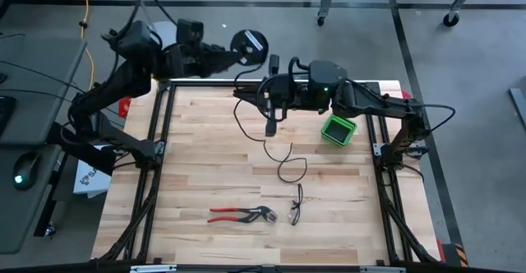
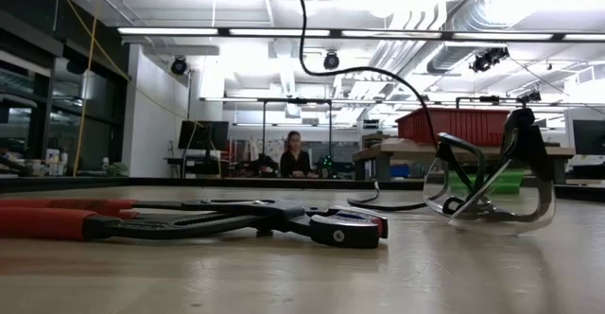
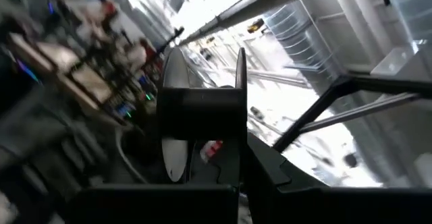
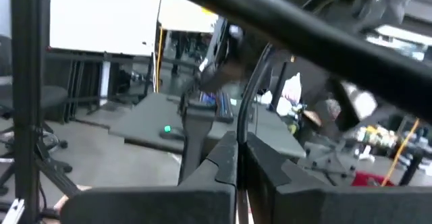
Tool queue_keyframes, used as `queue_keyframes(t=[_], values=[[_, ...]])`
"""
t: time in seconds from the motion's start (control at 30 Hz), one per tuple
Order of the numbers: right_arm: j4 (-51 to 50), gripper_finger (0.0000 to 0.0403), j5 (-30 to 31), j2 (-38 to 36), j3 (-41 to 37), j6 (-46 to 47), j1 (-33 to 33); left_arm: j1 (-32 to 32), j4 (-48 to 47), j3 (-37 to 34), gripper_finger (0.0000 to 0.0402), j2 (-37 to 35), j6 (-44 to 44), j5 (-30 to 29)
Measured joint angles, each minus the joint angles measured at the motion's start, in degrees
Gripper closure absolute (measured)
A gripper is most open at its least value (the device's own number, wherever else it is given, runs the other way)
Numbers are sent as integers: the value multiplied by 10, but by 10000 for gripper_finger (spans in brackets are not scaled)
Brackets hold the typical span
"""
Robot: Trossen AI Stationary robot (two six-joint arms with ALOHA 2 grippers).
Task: Coil cords
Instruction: Coil the black wire on the black spool
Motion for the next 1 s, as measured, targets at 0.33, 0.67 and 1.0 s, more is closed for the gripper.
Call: queue_keyframes(t=[0.33,0.67,1.0], values=[[51,402,-26,0,0,-7,-16,-56,-18,0,401,2,-39,-71],[87,402,-26,0,0,-10,-40,-81,-14,0,401,14,-101,-82],[88,403,-23,0,0,-27,-77,-103,-65,0,401,8,-132,-67]])
